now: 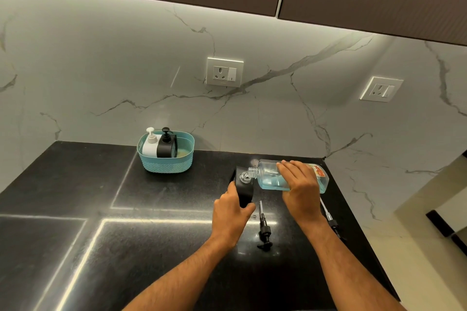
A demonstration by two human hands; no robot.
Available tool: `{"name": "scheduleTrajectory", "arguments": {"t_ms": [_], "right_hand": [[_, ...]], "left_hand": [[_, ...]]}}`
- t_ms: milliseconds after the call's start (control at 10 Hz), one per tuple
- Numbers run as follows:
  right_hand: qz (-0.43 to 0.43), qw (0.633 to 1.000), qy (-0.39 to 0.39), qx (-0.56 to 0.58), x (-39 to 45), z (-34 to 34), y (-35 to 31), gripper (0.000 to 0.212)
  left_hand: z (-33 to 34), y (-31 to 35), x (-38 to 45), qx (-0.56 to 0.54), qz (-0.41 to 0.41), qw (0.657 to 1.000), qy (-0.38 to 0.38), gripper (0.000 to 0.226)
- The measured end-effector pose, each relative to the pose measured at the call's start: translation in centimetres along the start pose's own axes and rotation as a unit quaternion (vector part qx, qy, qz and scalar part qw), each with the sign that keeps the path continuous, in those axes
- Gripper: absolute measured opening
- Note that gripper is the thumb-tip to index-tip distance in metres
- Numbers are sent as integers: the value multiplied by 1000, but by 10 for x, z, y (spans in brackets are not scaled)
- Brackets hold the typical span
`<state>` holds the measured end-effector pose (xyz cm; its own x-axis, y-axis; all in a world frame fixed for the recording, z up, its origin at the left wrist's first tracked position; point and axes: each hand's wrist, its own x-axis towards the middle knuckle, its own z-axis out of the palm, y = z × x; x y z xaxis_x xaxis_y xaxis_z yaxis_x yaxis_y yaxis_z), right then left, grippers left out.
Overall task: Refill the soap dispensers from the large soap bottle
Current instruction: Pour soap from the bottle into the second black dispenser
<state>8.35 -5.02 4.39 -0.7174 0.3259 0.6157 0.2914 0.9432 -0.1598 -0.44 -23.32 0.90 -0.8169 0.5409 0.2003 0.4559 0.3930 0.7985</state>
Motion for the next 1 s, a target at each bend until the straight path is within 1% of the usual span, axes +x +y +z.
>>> {"name": "scheduleTrajectory", "arguments": {"t_ms": [1000], "right_hand": [[-4,1000,-8,-9,4,4,-1,67]], "left_hand": [[3,-9,4,8,3,1000,10,49]]}}
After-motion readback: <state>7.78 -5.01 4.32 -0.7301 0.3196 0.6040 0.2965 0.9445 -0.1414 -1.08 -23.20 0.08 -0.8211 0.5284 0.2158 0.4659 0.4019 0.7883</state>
